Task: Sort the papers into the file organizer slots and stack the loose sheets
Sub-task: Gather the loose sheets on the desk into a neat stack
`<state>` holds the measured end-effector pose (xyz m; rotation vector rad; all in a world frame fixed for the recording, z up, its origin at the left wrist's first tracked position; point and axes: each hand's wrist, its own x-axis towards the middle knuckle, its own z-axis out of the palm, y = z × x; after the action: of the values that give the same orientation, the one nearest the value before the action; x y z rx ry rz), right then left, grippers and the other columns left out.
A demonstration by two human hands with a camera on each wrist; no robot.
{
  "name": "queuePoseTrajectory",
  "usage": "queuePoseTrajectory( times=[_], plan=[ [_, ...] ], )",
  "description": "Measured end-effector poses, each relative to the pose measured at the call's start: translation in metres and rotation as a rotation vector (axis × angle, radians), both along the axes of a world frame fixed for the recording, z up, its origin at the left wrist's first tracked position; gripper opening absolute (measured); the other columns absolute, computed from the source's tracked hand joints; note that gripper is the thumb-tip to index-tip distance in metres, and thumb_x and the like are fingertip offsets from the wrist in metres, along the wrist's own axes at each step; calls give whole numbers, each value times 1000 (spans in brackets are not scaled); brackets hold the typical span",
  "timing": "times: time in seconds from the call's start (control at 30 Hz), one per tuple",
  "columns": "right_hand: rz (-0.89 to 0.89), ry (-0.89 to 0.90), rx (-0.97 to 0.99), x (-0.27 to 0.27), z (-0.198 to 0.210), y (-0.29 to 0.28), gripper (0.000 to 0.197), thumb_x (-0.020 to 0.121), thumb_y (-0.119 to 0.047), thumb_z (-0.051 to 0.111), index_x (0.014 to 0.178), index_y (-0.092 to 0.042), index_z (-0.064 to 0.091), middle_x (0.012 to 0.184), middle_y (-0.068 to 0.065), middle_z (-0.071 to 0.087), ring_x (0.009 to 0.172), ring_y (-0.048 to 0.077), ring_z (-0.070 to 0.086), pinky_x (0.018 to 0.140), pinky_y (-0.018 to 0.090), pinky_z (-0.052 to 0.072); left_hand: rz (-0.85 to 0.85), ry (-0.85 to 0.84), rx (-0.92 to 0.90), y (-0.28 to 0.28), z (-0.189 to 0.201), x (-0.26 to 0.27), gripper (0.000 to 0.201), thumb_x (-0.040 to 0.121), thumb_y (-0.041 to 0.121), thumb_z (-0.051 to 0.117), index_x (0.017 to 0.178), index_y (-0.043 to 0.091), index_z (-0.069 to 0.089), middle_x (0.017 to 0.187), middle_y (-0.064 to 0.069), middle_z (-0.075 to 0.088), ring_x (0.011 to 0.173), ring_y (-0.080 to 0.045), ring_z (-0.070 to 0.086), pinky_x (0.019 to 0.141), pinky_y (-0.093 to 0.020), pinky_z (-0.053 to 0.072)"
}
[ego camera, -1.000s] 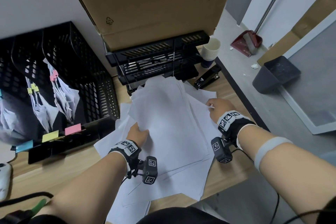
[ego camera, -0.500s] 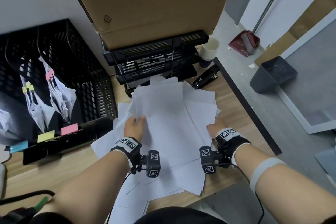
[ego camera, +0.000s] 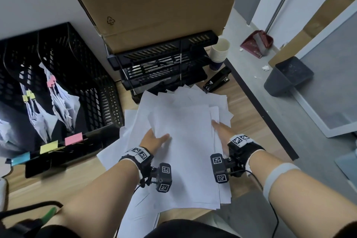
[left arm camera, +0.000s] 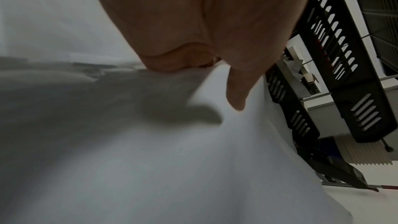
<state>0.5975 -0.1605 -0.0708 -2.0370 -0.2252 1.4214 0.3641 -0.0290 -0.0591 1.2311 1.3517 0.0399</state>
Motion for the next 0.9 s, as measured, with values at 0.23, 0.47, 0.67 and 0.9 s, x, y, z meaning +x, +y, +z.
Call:
queuePoseTrajectory(
  times=[0.23, 0.47, 0.67, 0.9],
  plan=[
    [-41, -187, -13, -16, 0, -12, 60, 72, -38, 77, 120, -17, 47, 114, 4, 62, 103, 25, 62, 93, 39, 52, 84, -39, 4, -19, -3, 9, 28, 71, 27, 75, 96, 15, 70, 95, -15, 77, 90, -38, 73, 85, -55, 59],
    [36, -413, -159, -11, 4, -24, 52, 65, -36, 63, 113, -17, 56, 117, 9, 55, 105, 27, 59, 89, 33, 49, -66, 16, 411, -16, 13, 25, 21, 88, 19, 71, 83, -2, 70, 75, -14, 70, 68, -26, 64, 58, -25, 44],
    [18, -224, -67, -11, 16, -28, 26, 76, -18, 60, 99, -7, 62, 95, 10, 71, 85, 26, 68, 73, 30, 54, -237, 46, 335, -18, 15, 48, 17, 87, 14, 72, 94, 7, 58, 79, -6, 58, 74, -25, 57, 63, -24, 46],
    [50, -167, 13, -19, 21, -45, 29, 76, -12, 58, 105, -11, 61, 94, 7, 69, 87, 25, 66, 75, 32, 53, -31, -60, 52, -20, 9, 33, 52, 73, 28, 79, 116, 19, 52, 101, -12, 71, 86, -30, 71, 79, -47, 61]
  ],
)
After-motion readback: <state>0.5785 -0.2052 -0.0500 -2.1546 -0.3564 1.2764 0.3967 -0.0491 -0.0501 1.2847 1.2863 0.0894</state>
